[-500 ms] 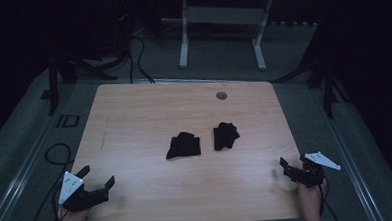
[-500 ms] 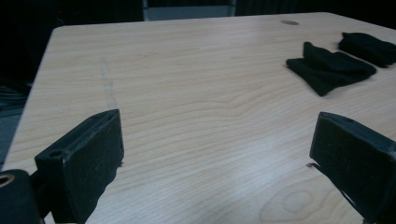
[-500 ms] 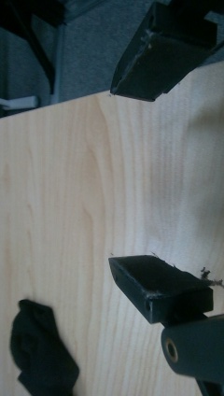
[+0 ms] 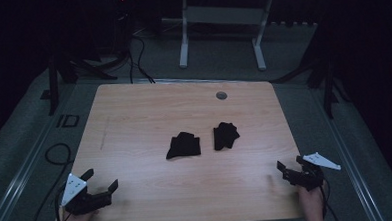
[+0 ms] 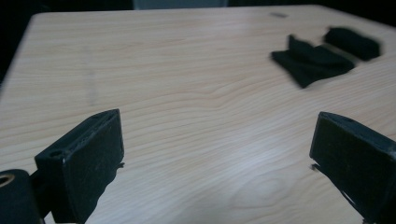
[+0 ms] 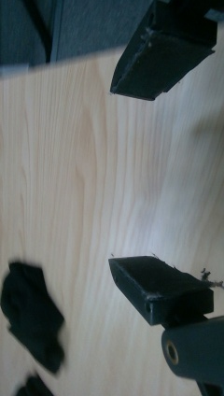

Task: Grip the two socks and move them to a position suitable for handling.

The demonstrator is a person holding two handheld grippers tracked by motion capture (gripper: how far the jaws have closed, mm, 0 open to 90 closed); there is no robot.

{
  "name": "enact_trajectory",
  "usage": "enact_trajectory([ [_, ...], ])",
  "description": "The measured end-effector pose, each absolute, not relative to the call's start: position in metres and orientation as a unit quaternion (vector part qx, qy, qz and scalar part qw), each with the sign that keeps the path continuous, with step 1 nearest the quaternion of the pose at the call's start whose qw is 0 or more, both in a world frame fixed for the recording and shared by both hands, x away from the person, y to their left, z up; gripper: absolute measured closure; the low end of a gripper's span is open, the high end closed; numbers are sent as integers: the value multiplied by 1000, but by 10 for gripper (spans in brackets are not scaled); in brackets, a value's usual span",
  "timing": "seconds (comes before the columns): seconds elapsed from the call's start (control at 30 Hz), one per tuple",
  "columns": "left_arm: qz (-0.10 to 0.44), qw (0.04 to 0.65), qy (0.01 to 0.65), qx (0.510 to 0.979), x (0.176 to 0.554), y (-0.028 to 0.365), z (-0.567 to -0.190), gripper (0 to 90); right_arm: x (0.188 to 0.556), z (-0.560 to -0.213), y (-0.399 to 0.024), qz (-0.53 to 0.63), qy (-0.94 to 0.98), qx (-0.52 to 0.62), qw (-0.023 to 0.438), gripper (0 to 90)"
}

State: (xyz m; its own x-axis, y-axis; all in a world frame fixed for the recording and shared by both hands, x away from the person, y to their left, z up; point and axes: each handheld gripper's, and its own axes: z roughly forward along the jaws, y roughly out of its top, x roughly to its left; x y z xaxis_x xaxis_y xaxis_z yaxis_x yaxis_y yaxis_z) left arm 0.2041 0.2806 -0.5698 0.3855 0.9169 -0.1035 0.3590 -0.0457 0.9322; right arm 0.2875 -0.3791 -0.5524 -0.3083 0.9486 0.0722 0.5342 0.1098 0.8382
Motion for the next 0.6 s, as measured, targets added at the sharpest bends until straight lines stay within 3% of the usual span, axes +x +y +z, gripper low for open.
enact_trajectory([
  [0.1,281,507,472,664,204,278,-569,34,290,-551,-364,399,726,509,232,145],
  [0.17,282,512,463,667,203,276,-569,33,293,-550,-355,401,743,501,191,157],
  [0.27,285,511,456,670,202,272,-568,33,296,-550,-341,396,761,482,176,156],
  [0.43,283,518,448,671,201,266,-566,33,303,-546,-319,399,781,436,204,135],
  [0.6,280,517,446,675,201,262,-567,33,314,-537,-298,419,787,405,199,134],
])
